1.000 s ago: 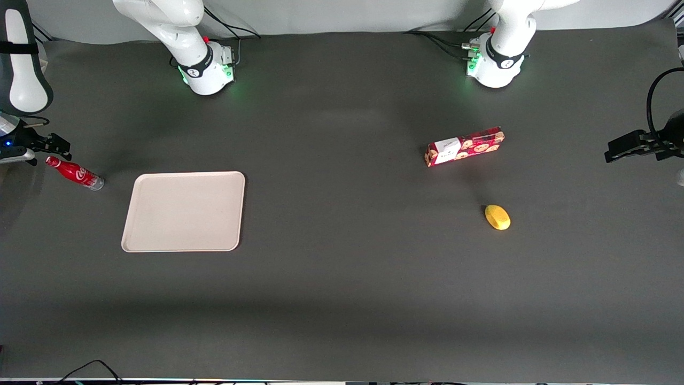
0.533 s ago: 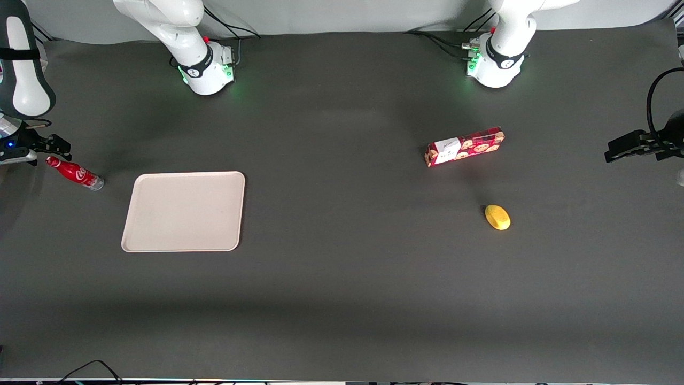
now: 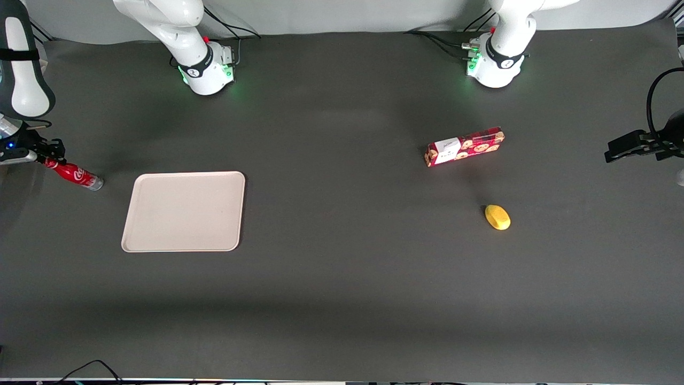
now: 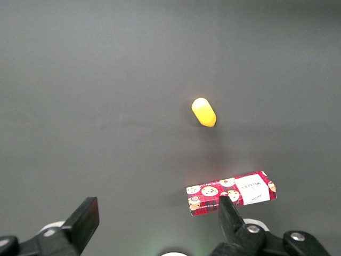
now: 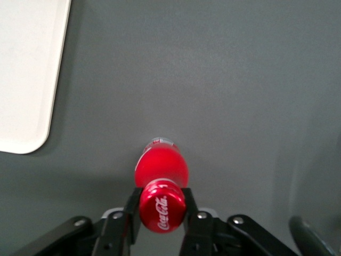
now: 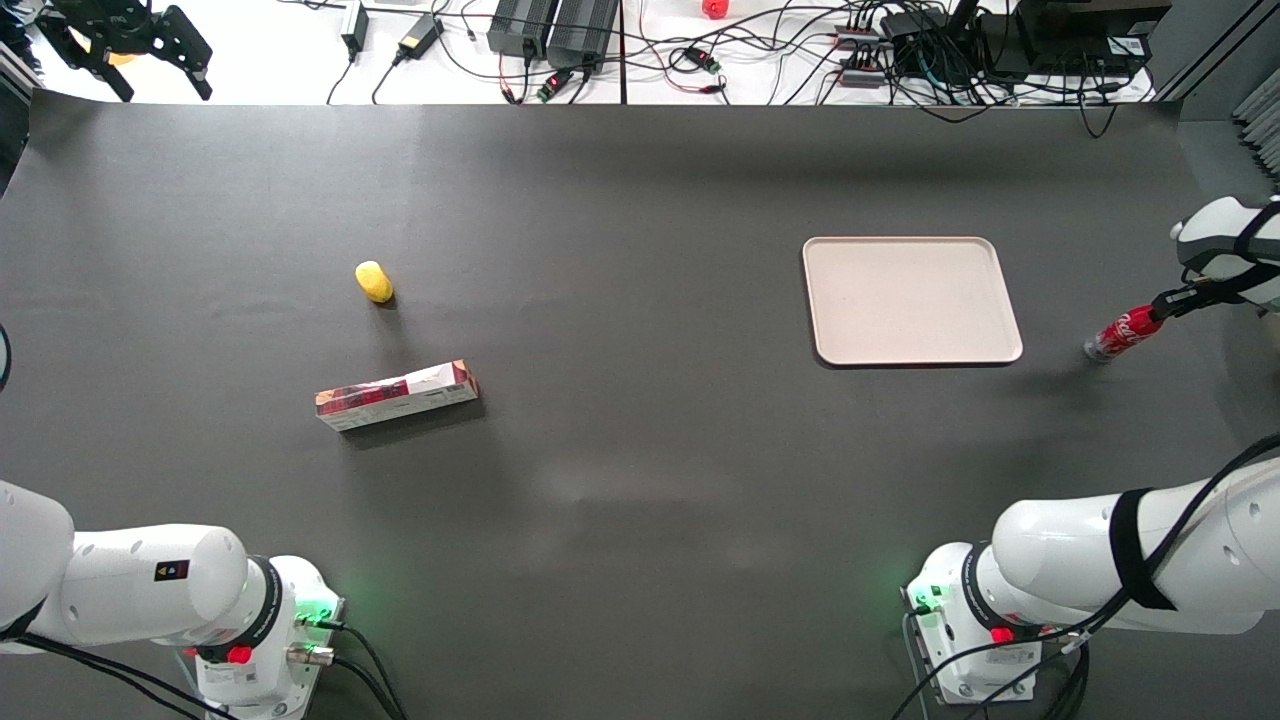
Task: Place coke bottle on tray
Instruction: 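Lower the right gripper and close it around the bottle's neck, then lift the bottle and carry it over the white tray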
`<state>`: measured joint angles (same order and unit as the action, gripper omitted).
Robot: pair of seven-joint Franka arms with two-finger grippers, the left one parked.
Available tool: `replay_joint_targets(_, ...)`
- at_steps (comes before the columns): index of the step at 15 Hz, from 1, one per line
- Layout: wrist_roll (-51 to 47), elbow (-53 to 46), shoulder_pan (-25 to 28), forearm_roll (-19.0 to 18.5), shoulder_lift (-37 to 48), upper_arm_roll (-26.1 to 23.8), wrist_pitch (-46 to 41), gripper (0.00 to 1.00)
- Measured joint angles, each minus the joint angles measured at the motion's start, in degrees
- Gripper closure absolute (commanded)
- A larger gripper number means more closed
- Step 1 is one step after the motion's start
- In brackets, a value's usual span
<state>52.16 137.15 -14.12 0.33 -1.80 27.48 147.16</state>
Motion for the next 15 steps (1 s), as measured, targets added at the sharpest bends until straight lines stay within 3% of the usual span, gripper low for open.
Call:
replay_joint_targets(7, 0.0, -0.1, 0.1, 0.1, 0.1, -0.2, -0.4, 1.00)
replay_joint_targets(15, -2.3, -5.7, 2.7, 1.0, 3.7, -0.4, -11.0, 1.00)
